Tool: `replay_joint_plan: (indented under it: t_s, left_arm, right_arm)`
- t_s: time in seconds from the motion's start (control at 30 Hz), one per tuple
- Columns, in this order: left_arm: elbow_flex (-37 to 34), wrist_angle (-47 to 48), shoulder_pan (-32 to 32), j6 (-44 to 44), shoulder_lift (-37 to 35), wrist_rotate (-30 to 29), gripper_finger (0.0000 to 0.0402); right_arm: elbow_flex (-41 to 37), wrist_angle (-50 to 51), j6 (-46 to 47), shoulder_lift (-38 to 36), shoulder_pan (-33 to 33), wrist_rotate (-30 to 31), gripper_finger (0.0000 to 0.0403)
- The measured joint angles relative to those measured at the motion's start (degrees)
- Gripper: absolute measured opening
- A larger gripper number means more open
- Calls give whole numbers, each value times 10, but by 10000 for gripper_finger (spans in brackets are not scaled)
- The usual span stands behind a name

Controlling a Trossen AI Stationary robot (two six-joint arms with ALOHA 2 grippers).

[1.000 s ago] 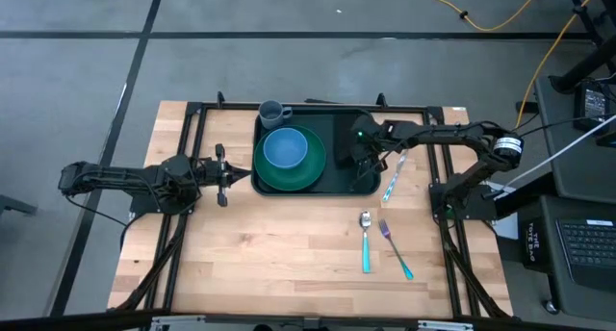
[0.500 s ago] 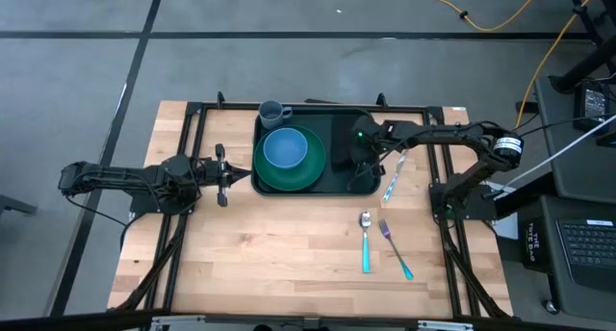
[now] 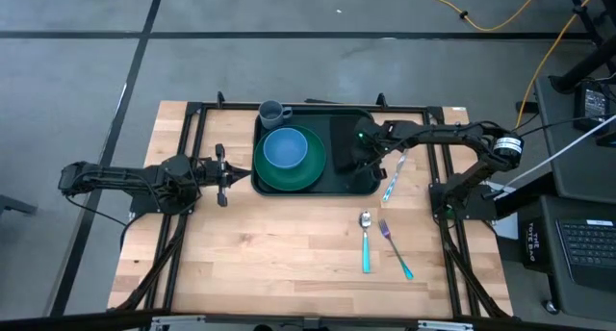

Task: Set up tray
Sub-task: Put the black napkin on the green serving tray to the right of the green plate, then put the blue fork on the black napkin on the green serving tray

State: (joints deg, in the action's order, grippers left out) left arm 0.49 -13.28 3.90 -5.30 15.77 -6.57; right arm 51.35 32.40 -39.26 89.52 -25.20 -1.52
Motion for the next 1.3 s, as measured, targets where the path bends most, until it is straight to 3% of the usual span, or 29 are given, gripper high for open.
replay_joint_plan:
  t_s: [0.37,0.67,0.87,1.3]
  left_arm:
    - [0,0,0,0,0,0,3]
    - [0,0,0,0,0,0,3]
    - [0,0,0,0,0,0,3]
    - [0,0,0,0,0,0,3]
  right_arm:
    - [0,2,40,0,0,-17,136]
    - [0,7,99,0,0,-32,178]
    - [2,16,106,0,0,-71,190]
    - [58,47,112,0,0,-72,189]
